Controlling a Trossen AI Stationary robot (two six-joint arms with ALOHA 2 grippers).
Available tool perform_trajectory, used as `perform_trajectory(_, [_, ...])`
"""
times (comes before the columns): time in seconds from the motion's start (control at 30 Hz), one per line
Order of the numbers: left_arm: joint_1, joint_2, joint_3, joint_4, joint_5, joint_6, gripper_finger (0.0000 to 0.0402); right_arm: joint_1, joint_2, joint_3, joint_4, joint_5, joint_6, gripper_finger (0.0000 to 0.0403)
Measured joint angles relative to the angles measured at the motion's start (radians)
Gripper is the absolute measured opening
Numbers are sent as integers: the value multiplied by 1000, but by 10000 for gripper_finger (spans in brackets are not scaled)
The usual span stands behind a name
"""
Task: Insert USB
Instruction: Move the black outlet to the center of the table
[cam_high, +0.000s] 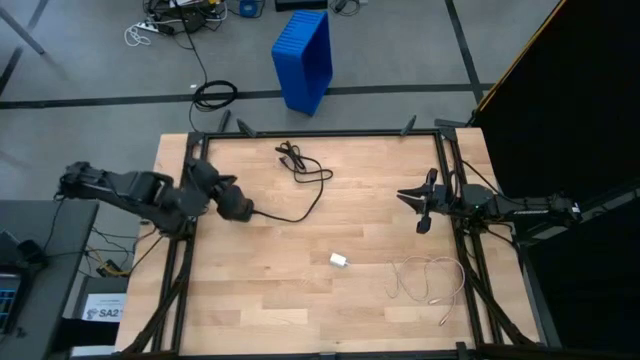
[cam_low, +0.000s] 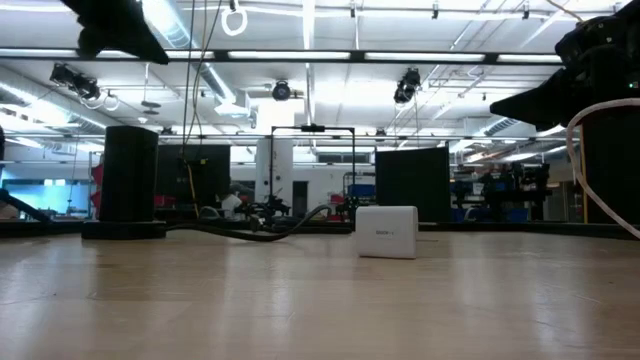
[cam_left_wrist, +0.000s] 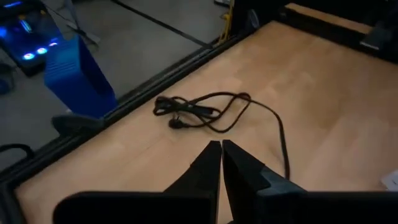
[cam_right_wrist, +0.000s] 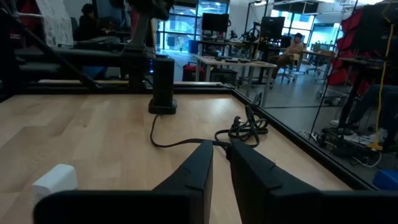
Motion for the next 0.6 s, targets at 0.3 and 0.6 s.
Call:
perform_trajectory(0.3, [-73, 42, -50, -183, -53, -247, 2, 0, 0, 0, 5, 0, 0, 29])
perform_trajectory(0.6, [-72, 56, -53, -209, -121, -112, 25, 0, 0, 0, 5, 0, 0, 36])
